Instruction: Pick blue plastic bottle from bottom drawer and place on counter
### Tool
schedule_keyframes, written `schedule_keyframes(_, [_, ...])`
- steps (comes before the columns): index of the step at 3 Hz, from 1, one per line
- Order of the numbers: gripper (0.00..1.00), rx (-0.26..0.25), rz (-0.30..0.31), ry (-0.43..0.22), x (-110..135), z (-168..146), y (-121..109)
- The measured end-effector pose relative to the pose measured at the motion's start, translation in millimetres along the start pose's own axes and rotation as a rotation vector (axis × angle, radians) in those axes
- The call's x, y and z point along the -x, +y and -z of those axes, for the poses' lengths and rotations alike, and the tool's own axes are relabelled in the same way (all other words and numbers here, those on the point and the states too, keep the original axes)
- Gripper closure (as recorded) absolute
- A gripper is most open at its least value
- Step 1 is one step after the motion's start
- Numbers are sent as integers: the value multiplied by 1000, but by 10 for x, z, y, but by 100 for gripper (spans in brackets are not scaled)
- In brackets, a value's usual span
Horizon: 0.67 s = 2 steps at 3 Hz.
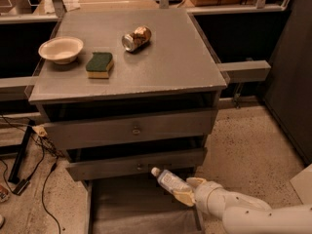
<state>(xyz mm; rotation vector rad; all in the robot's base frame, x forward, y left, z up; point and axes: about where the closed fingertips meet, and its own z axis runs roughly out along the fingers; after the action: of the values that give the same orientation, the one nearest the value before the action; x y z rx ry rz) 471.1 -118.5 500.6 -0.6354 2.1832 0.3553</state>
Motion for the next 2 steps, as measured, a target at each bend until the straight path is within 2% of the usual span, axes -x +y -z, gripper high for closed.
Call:
schedule_keyframes(1, [100, -66, 10, 11, 118, 563, -197])
schedule_keyframes(2, [100, -69, 11, 9, 137, 577, -205])
